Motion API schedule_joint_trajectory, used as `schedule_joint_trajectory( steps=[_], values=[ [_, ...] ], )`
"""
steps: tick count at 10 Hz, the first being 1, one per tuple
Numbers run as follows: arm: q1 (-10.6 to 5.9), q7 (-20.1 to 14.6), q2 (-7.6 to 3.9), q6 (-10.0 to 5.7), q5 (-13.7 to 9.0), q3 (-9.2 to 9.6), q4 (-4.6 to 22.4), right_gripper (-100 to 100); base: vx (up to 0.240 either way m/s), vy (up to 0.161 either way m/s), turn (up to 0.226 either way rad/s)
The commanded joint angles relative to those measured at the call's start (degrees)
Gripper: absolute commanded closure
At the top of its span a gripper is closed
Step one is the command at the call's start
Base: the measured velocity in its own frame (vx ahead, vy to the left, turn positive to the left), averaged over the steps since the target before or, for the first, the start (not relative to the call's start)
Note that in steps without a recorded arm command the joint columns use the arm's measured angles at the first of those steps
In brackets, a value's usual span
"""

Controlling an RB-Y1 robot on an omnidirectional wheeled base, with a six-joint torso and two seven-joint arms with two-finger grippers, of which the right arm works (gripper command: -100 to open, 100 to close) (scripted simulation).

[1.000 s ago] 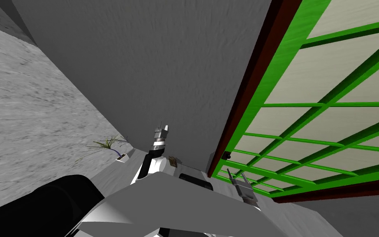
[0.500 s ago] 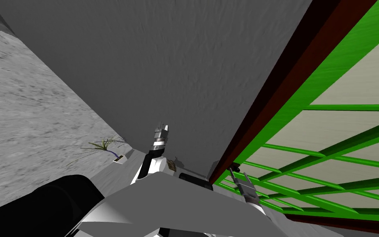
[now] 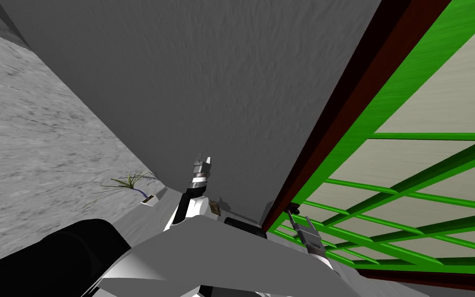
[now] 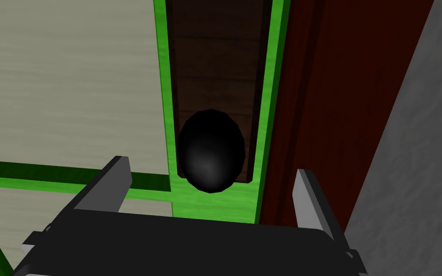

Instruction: Pull the door open

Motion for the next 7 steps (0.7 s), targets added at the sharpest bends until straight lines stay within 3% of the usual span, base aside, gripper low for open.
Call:
schedule_joint_trajectory(
  steps=[1,4,5,6,7],
  values=[
    [-0.01,0.0,0.0,0.0,0.0,0.0,0.0,-100,0.0,0.0,0.0],
    [-0.01,0.0,0.0,0.0,0.0,0.0,0.0,-100,0.003,0.004,-0.012],
    [-1.49,0.93,0.86,1.79,0.06,-0.11,-0.21,-100,-0.03,-0.038,0.111],
    [-2.1,1.31,1.32,2.53,0.08,-0.16,-0.29,-100,-0.033,-0.049,0.096],
    [-1.39,0.97,1.04,1.6,0.06,-0.13,-0.03,-100,-0.017,-0.016,0.018]
  ],
)
